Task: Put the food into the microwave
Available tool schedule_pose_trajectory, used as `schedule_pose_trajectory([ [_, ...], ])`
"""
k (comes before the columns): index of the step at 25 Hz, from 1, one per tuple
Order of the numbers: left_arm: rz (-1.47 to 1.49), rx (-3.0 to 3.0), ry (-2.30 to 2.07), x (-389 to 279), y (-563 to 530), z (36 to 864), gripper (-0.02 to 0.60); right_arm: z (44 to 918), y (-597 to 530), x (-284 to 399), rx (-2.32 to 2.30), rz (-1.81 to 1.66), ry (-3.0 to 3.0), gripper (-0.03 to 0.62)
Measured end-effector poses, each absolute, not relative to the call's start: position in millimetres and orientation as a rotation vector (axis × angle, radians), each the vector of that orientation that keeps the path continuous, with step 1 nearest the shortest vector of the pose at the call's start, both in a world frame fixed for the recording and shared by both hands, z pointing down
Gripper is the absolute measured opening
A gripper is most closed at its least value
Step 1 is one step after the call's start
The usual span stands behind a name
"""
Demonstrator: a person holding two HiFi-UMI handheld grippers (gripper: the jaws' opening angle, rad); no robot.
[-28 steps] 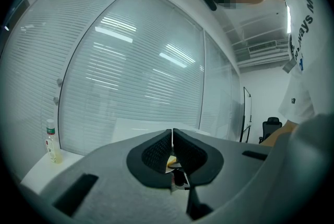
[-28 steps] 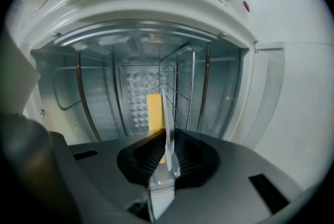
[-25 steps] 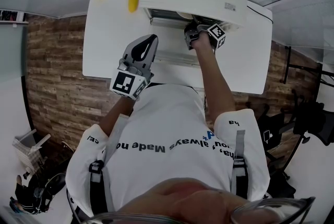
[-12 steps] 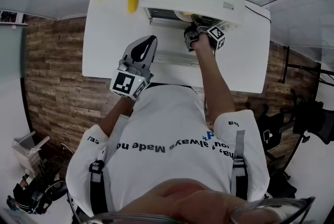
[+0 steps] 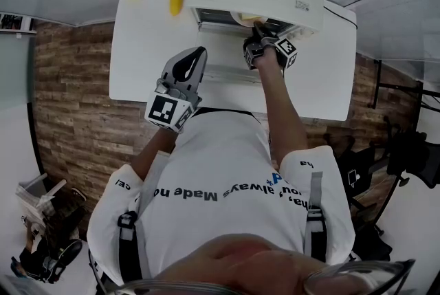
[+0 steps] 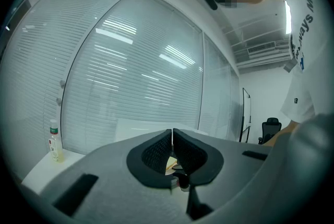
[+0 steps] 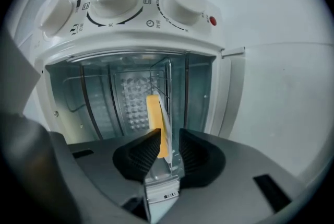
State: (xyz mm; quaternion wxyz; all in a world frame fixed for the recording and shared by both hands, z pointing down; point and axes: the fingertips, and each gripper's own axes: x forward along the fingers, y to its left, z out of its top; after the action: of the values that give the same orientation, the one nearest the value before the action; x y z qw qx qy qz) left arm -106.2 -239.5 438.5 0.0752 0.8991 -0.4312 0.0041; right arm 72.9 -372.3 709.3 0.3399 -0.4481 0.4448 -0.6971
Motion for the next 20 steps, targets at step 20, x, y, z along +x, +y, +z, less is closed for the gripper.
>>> schedule_pose_trajectory([
  [20, 0.009, 2.724, -1.228, -95.0, -231.8, 439.3, 0.015, 629.2, -316.8, 95.1, -1.445, -1.455, 1.918, 0.069],
])
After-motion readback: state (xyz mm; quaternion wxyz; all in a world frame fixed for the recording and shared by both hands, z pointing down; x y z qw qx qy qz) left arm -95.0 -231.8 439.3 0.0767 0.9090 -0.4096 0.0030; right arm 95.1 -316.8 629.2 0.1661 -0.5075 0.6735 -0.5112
